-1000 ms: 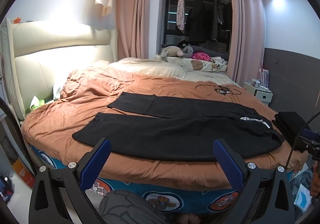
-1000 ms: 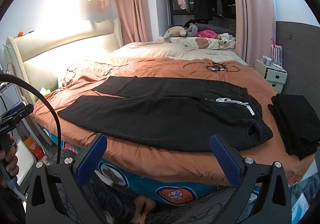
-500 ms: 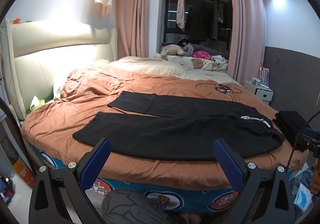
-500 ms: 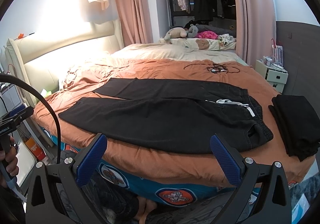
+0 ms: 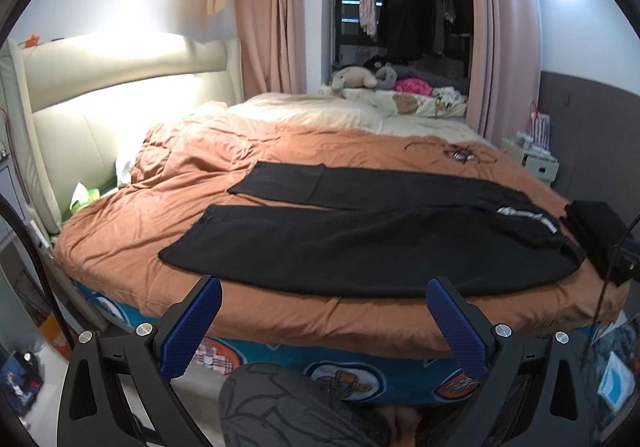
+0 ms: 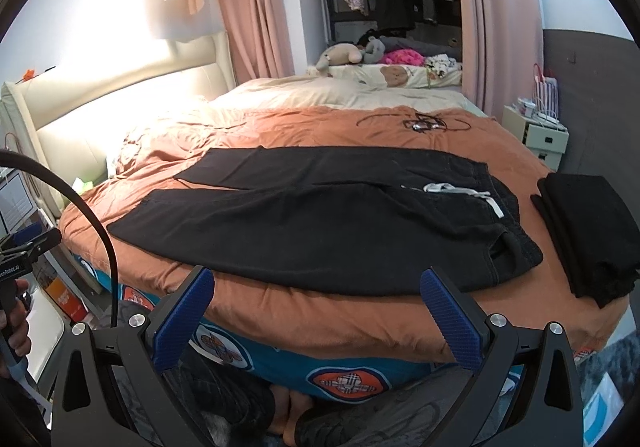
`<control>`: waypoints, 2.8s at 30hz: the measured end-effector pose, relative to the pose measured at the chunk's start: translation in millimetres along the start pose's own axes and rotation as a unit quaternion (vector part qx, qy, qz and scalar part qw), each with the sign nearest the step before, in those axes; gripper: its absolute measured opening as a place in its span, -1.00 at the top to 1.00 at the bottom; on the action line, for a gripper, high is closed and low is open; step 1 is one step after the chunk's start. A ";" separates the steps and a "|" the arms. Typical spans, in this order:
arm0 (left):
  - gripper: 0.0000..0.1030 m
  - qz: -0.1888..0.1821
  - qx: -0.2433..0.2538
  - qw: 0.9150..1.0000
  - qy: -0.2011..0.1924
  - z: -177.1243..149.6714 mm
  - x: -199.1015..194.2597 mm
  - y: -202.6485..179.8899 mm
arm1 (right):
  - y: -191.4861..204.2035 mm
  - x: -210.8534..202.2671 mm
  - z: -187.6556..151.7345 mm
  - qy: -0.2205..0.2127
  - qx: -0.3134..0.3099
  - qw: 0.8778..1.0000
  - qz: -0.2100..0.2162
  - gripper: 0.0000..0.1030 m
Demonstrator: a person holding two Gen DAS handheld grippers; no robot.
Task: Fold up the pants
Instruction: 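Move both tools down toward the hems of the black jeans and sweatpants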
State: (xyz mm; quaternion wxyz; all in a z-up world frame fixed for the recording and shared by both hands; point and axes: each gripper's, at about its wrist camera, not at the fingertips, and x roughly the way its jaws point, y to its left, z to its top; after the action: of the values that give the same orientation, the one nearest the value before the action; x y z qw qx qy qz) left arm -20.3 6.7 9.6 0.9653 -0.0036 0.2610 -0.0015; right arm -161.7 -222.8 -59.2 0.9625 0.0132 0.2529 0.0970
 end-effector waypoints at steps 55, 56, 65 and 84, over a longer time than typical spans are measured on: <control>-0.58 0.042 -0.209 0.966 0.148 -7.6 206.2 181.8 | -98.3 130.3 36.2 0.113 0.174 0.972 -0.108 -0.90; -0.58 0.041 -0.214 0.964 0.149 -8.0 210.3 187.1 | -102.3 132.0 35.0 0.114 0.177 0.971 -0.110 -0.87; -0.21 0.022 -0.285 0.944 0.167 -22.4 244.1 222.5 | -137.2 139.7 16.1 0.117 0.230 0.961 -0.096 -0.65; 0.82 0.080 -0.344 0.920 0.168 -21.9 281.1 281.2 | -209.4 168.6 -5.6 0.106 0.362 0.923 -0.072 -0.43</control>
State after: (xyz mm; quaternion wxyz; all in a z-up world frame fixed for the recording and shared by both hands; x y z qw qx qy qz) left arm 211.7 286.3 -153.2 0.8434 -0.3149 0.4029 0.1648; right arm 17.0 -395.7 -161.4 0.8643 0.3320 0.3714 -0.0697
